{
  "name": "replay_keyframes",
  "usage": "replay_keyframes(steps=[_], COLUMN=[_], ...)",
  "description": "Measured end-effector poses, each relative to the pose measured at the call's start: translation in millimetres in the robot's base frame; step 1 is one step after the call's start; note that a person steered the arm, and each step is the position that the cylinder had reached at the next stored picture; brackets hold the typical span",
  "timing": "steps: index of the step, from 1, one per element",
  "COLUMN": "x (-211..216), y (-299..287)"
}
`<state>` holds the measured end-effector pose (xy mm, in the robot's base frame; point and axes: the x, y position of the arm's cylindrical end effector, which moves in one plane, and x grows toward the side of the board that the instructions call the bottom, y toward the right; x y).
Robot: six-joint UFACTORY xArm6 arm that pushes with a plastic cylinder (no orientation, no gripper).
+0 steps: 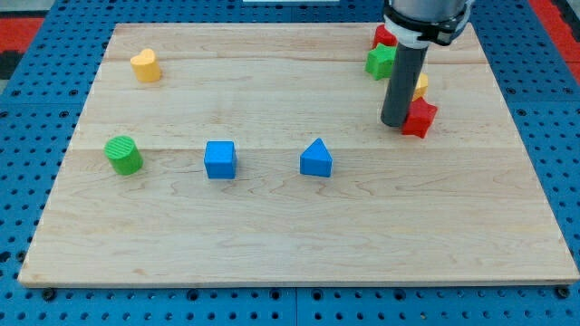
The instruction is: Slide the blue triangle closer to red star
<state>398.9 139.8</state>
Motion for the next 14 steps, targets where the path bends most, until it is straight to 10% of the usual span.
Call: replay_keyframes(steps=[6,14], x=[41.3,120.2], y=[-170.2,-49.0])
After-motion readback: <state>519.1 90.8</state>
